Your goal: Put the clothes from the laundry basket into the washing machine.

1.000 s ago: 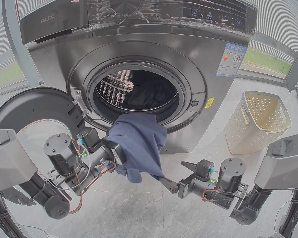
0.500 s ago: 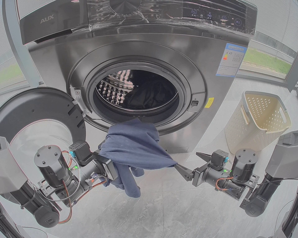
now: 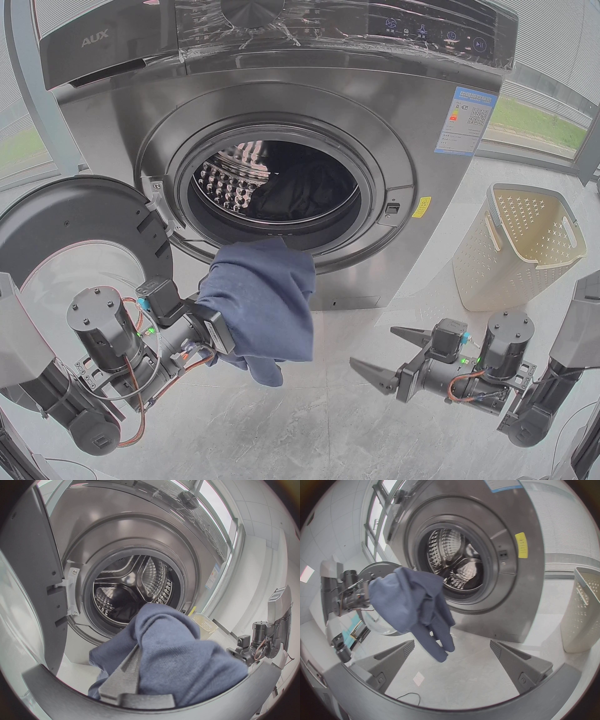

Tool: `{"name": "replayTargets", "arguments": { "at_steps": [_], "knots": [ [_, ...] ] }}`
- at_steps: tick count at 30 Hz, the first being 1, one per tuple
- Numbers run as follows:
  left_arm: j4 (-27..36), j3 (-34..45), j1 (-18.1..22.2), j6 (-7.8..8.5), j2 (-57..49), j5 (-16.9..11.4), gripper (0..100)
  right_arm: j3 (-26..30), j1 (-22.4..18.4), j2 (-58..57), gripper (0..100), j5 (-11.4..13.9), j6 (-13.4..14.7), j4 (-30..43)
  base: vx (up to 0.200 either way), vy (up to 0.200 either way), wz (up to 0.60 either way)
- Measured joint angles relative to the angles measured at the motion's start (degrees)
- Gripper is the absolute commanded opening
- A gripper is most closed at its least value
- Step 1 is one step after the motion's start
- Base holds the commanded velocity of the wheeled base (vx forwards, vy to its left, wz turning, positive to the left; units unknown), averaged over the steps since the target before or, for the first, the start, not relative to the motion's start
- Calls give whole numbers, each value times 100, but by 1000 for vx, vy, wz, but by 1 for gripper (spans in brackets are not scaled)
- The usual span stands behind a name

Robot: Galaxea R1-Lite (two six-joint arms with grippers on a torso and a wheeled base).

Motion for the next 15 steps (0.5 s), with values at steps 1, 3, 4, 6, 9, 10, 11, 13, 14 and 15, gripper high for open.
{"name": "replayTargets", "arguments": {
  "at_steps": [1, 3, 4, 6, 9, 10, 11, 13, 14, 15],
  "knots": [
    [0, -12, -2, 2, 0, 0, 0, 30, 39, -11, 100, 21, 0, 0, 0, 0, 0],
    [0, -74, 5, 6, 1, 39, 0, 132, 204, -55, 100, 90, 2, -1, 0, 0, 0],
    [0, -94, 5, 5, 4, 57, 0, 162, 254, -67, 100, 104, 0, -1, 0, 0, 0],
    [-1, -135, 5, 6, 9, 91, 0, 188, 323, -91, 100, 108, 0, -4, 0, 0, 0],
    [5, -152, 5, 6, 15, 112, 0, 88, 288, -100, 100, 21, 0, -9, 0, 0, 0],
    [5, -152, 5, 6, 17, 113, 0, 52, 254, -100, 100, -33, 0, -11, 0, 0, 0],
    [10, -152, 6, 6, 17, 118, 0, 5, 201, -100, 100, -116, 2, -9, 0, 0, 0],
    [7, -144, 6, 6, 17, 116, 0, -133, 69, -94, 100, -318, 27, -11, 0, 0, 0],
    [10, -138, 6, 6, 17, 118, 0, -221, 4, -91, 100, -419, 46, -9, 0, 0, 0],
    [11, -135, 9, 6, 20, 118, 0, -286, -41, -89, 100, -482, 63, -11, 0, 0, 0]
  ]
}}
